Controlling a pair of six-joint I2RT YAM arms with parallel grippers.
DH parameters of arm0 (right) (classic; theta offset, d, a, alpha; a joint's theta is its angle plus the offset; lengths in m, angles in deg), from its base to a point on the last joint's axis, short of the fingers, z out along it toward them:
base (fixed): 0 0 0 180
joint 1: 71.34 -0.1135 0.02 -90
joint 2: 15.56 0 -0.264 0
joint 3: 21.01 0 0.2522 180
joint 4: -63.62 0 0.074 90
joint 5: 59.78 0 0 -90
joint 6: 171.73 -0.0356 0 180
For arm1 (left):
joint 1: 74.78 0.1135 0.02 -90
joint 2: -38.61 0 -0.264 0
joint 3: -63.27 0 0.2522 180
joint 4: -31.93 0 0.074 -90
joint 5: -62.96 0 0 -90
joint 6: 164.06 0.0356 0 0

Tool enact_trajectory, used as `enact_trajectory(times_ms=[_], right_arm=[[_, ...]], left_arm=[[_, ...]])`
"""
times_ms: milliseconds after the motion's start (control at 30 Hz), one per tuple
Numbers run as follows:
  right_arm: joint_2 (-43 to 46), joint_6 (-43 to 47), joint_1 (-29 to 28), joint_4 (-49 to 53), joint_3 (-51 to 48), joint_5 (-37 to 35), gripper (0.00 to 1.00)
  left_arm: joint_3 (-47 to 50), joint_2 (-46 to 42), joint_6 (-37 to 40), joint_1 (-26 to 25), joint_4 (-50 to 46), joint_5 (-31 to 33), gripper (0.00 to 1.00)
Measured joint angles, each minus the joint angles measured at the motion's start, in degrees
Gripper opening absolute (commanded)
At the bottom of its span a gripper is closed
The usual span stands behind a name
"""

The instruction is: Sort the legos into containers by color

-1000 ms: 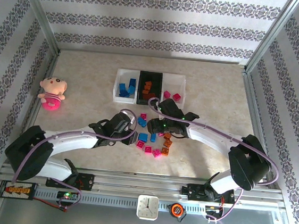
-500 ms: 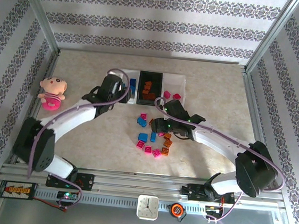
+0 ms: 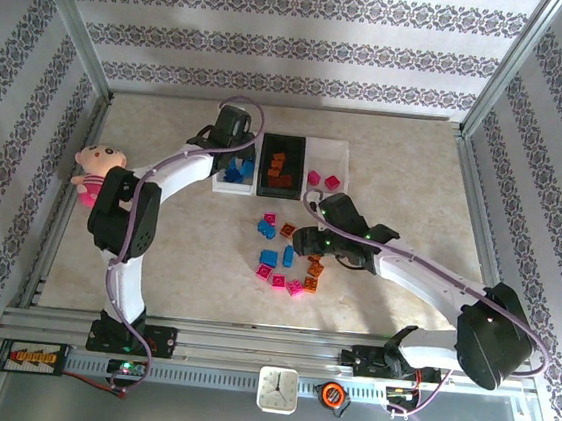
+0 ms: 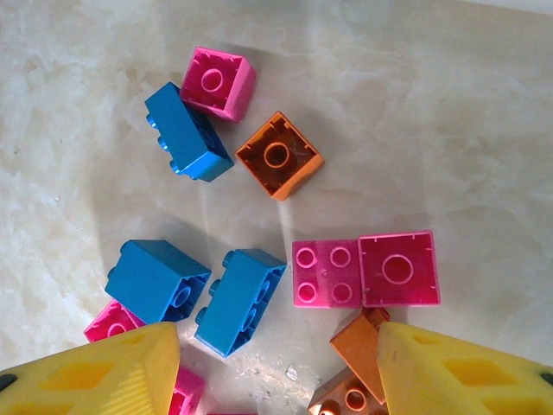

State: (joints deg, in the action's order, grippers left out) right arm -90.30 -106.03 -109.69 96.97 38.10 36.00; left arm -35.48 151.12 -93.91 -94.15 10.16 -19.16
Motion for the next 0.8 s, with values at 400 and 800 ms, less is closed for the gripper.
enact_trajectory(times_ms=[400, 800], right_arm=[[1.2, -1.1, 0.7, 1.2, -0.9, -0.2, 0.66], [-7.7, -1.1, 1.1, 4.0, -0.5, -2.3, 0.66]], left_arm=[[-0.5, -2.2, -0.2, 0.1, -2.0, -1.3, 0.88], [27.7, -36.9, -6.9, -8.7, 6.2, -9.6, 1.0]])
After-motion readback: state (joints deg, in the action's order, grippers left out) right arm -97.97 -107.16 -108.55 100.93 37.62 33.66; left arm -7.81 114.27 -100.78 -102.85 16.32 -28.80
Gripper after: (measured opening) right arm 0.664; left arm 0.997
